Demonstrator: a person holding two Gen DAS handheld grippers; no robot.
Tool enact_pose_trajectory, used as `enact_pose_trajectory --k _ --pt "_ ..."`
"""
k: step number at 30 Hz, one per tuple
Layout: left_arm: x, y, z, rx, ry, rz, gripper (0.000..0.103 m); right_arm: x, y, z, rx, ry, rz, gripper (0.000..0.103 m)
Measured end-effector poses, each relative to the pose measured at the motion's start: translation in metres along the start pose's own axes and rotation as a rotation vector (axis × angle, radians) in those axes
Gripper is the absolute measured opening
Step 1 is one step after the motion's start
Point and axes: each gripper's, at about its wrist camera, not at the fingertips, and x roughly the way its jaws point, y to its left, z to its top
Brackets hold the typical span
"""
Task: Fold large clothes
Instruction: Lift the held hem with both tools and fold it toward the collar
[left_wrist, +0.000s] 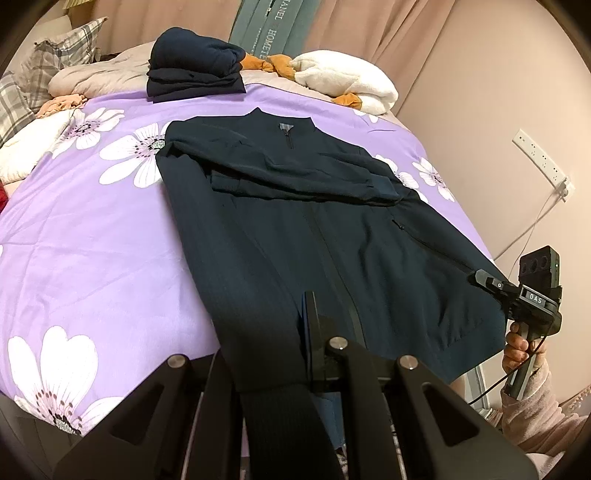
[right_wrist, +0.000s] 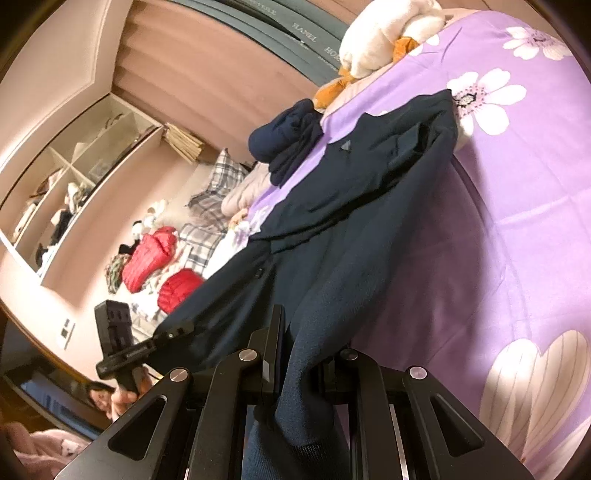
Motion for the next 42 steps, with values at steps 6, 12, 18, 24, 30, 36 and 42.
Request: enact_pose_trajectory --k 6,12,18,24,30,36,42 --pt "-0.009 -0.006 0.0 0.013 -0.011 -0.006 0.008 -0.001 0.009 0.003 -0.037 0.002 0.023 0.015" --pt "-0.021 -0.01 0.0 0.021 -0.025 -0.018 0.008 -0.004 0.012 0.006 -0.062 0.0 0.05 0.015" --pt "-0.035 -0.014 0.003 0.035 -0.05 -0.035 0.008 -0.011 0.02 0.008 -0.091 -0.01 0.088 0.015" --pt "-0.048 -0.015 0.006 0.036 -0.075 -0.047 0.008 -0.015 0.03 0.01 -0.131 -0.02 0.124 0.015" --pt "-0.062 -0.017 0.007 0.043 -0.109 -0.064 0.008 -0.016 0.043 0.012 -0.178 -0.03 0.162 0.015" --pt "-0.073 -0.02 0.011 0.051 -0.133 -0.078 0.008 -0.018 0.047 0.013 -0.191 -0.045 0.191 0.015" --pt "-0.067 -0.012 0.019 0.035 -0.137 -0.058 0.009 -0.02 0.041 0.018 -0.174 -0.066 0.195 0.015"
